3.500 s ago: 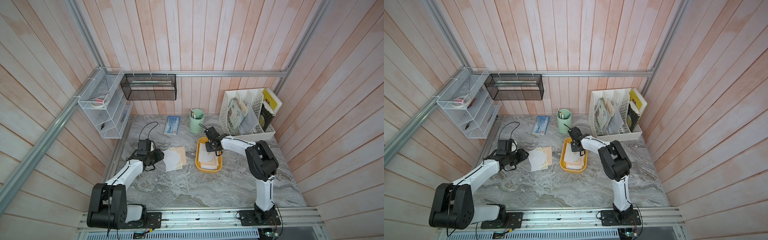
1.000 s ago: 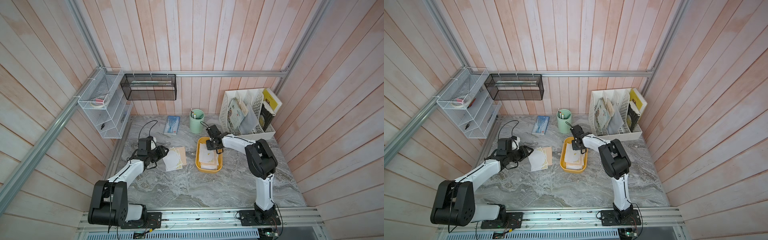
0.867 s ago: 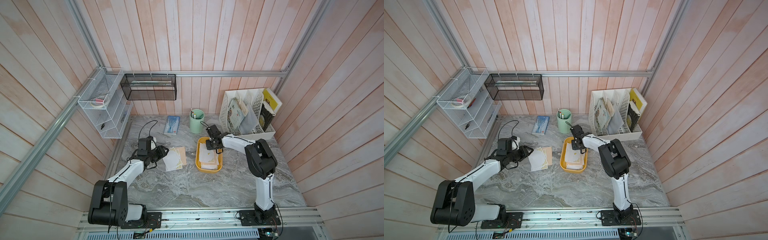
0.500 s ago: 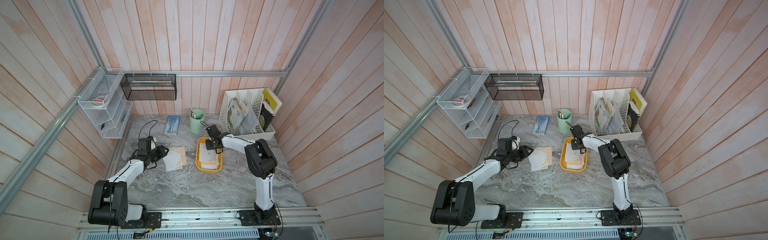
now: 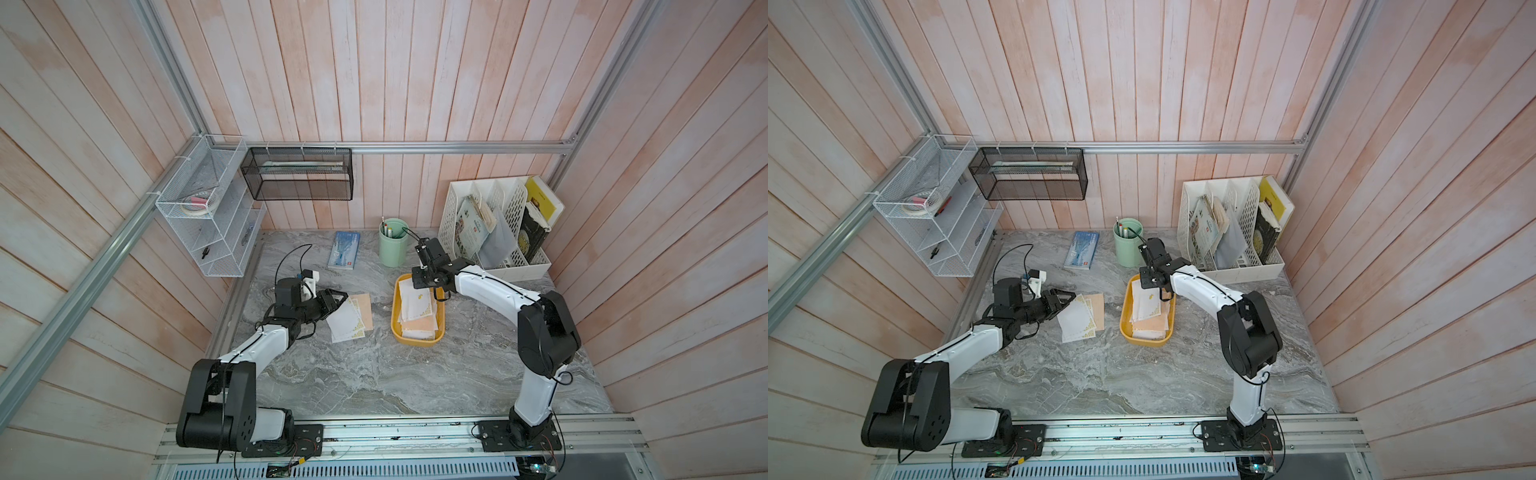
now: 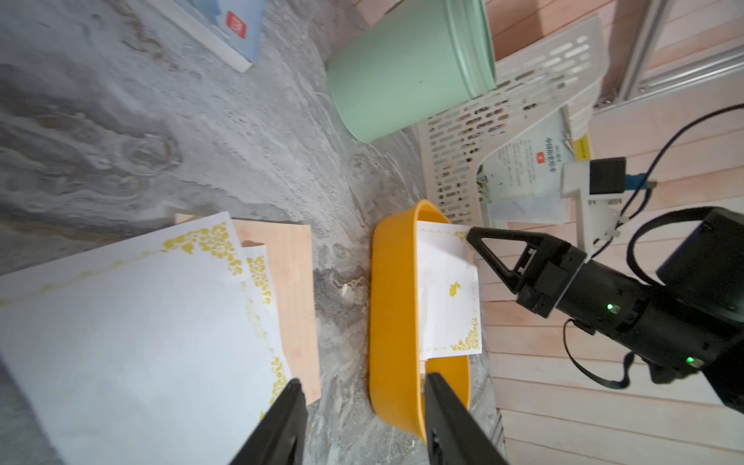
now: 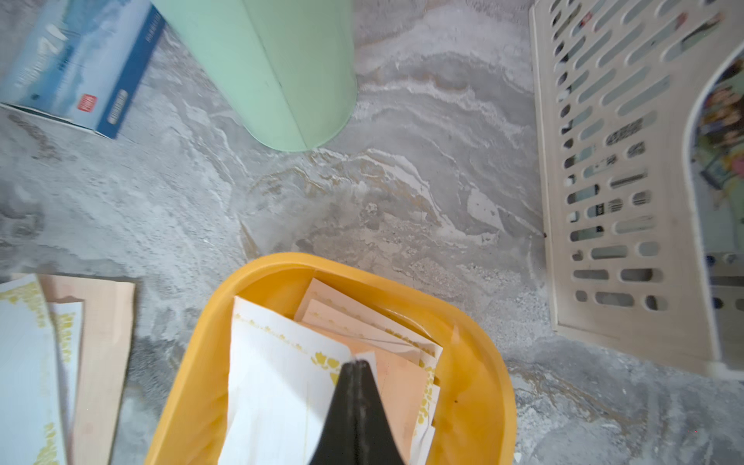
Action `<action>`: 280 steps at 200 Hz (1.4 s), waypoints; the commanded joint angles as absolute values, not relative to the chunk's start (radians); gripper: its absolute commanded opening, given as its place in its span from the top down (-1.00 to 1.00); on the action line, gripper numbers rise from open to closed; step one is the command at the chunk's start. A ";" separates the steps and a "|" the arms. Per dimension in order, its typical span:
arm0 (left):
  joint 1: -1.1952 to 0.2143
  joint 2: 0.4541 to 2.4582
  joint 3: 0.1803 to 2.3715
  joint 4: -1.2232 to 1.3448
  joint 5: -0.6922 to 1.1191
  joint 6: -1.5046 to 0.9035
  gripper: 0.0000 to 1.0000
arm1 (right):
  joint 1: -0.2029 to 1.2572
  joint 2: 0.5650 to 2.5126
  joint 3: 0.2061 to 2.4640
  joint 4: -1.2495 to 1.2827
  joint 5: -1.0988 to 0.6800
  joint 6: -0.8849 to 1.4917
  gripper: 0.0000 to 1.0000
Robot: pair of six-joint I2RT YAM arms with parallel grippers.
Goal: Take out the stationery paper from the storage box
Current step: Pick up the stationery paper from the storage box.
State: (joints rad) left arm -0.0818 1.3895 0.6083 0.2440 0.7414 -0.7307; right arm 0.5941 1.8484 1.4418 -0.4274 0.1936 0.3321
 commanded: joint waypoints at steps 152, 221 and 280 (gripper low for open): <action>-0.252 1.540 0.678 0.509 0.839 -0.790 -0.02 | 0.760 1.784 1.627 -0.467 0.184 0.334 1.00; -0.268 1.564 0.700 0.518 0.837 -0.792 -0.01 | 0.820 1.869 1.714 -0.488 0.161 0.334 1.00; -0.268 1.552 0.692 0.518 0.836 -0.789 0.75 | 0.839 1.911 1.737 -0.512 0.167 0.338 1.00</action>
State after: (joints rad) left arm -0.2642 1.5532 0.6815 0.4976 0.8494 -0.8104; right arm 0.8345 1.8942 1.7157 -0.4767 0.1692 0.3359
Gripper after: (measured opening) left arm 0.250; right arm 0.041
